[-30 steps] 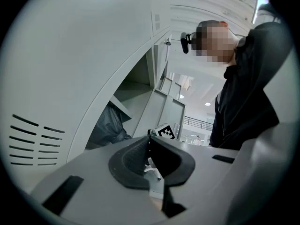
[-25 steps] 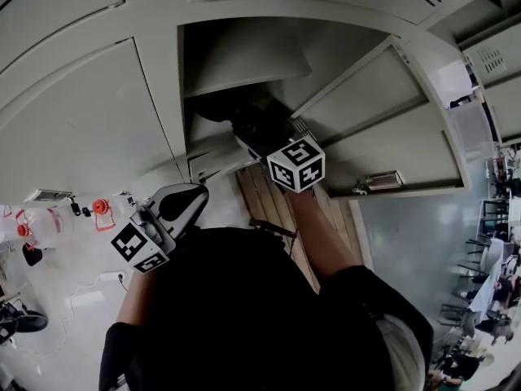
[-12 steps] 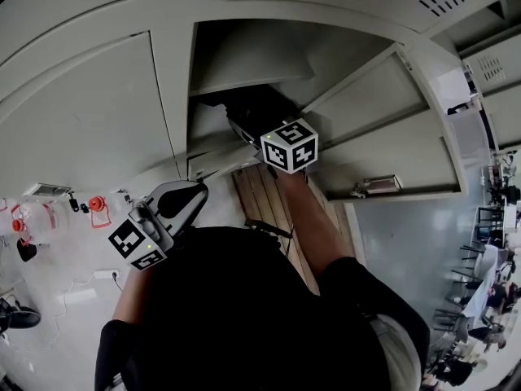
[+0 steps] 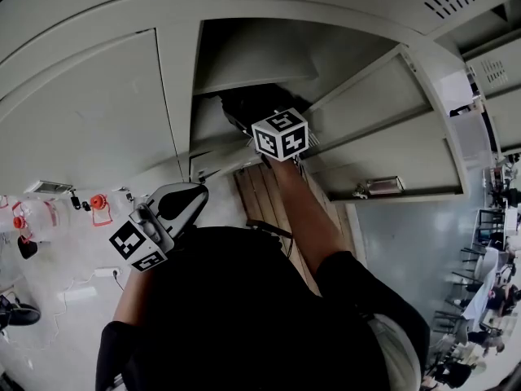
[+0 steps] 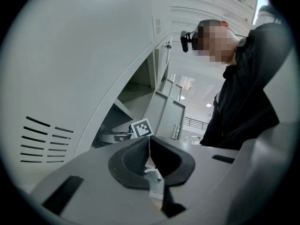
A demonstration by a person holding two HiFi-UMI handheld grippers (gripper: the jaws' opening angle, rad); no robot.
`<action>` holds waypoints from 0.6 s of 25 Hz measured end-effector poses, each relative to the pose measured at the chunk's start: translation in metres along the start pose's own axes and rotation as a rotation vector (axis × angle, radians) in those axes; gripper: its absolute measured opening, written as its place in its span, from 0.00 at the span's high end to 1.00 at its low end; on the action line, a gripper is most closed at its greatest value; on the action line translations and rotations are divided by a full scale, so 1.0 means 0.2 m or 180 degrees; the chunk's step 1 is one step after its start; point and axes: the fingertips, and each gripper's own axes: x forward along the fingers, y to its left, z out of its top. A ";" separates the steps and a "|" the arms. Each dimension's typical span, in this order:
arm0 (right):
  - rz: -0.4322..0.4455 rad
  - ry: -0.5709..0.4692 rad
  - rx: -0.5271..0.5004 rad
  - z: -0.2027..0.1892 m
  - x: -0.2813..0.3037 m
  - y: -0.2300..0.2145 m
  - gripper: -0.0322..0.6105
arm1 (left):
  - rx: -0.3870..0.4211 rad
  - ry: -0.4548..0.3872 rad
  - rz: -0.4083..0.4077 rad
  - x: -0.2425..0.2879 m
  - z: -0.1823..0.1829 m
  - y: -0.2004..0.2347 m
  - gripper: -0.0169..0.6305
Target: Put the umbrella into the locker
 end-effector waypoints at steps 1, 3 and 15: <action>-0.0003 0.0010 -0.0002 0.00 0.01 0.00 0.57 | -0.0005 0.0002 0.0004 0.00 0.00 0.00 0.95; -0.0005 0.0034 -0.0016 0.00 0.03 0.00 0.57 | -0.0012 0.0003 0.0009 -0.01 -0.01 0.00 0.95; -0.0031 0.0210 -0.0197 -0.04 0.11 0.00 0.57 | -0.0045 -0.0044 0.0023 -0.02 0.01 0.01 0.95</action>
